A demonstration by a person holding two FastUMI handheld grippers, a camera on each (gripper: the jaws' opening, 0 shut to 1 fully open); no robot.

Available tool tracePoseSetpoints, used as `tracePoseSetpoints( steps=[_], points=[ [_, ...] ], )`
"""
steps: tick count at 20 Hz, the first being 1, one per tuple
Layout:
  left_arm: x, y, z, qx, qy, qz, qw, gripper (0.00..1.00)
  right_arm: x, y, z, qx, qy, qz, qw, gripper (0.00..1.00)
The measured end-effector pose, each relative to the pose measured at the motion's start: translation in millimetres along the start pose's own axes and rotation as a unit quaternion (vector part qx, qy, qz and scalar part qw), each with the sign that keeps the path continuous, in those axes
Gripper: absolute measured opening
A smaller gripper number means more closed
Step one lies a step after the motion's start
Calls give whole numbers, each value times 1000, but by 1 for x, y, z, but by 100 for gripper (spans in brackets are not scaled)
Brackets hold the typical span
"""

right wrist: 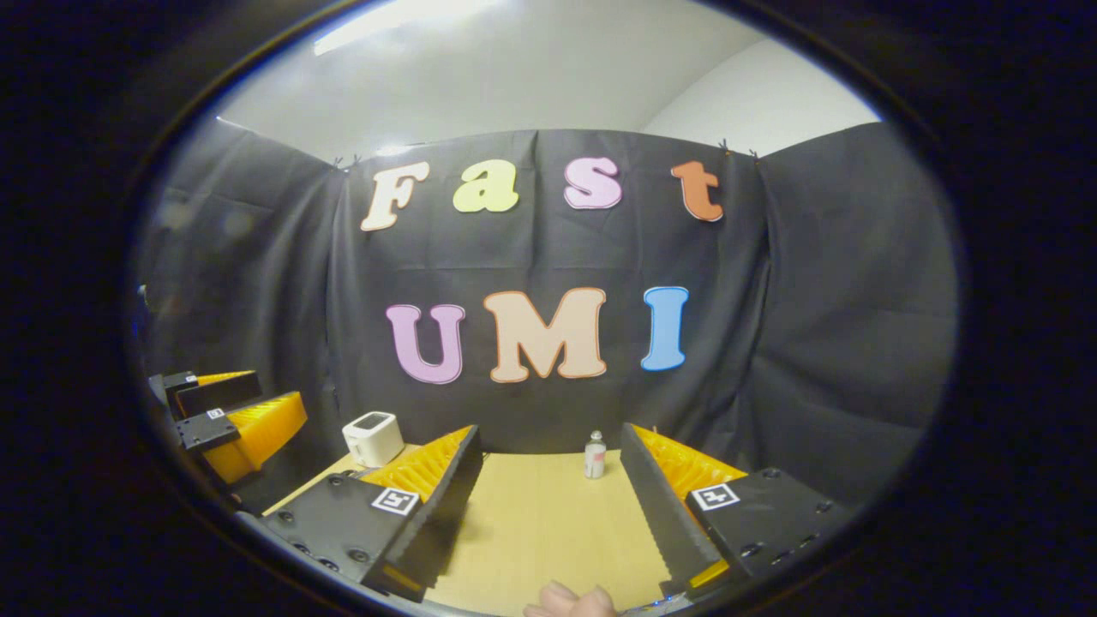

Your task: First push the handle of the pot to place it horizontally, then grasp the pot with both hands and set it on the induction cooktop.

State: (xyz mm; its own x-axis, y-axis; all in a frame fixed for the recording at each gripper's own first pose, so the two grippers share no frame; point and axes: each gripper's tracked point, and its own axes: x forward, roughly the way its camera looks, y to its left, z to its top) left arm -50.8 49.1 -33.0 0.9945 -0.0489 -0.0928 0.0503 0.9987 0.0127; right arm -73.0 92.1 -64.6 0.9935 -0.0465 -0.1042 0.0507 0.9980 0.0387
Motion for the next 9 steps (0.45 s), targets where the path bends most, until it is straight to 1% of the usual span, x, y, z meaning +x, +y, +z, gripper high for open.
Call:
tracePoseSetpoints(
  steps=[1, 3, 4, 5, 6, 7, 8, 9],
  points=[
    [-6, 2, 1, 2, 1, 4, 1000, 96, -4, -1, -1, 3, -3, 1, 1000, 93],
    [-13, 8, 5, 21, 2, 19, 1000, 96, -7, -3, -6, 10, 0, 11, 1000, 93],
    [-14, 9, 9, 30, -1, 28, 999, 99, -7, -3, -4, 16, 0, 20, 1000, 93],
    [-13, 10, 13, 33, 4, 39, 999, 99, -6, -8, -6, 18, 9, 24, 1000, 93],
    [-15, 3, 12, 29, 6, 41, 999, 99, -8, -14, -4, 17, 11, 30, 999, 99],
    [-14, -8, 17, 21, 0, 38, 999, 97, -7, -23, 2, 12, 6, 32, 999, 99],
    [-12, -17, 19, 14, 0, 39, 999, 100, -7, -33, 6, 7, 0, 31, 1000, 99],
    [-12, -21, 18, 9, 4, 43, 999, 94, -8, -40, 6, 6, 0, 31, 1000, 93]
  ],
)
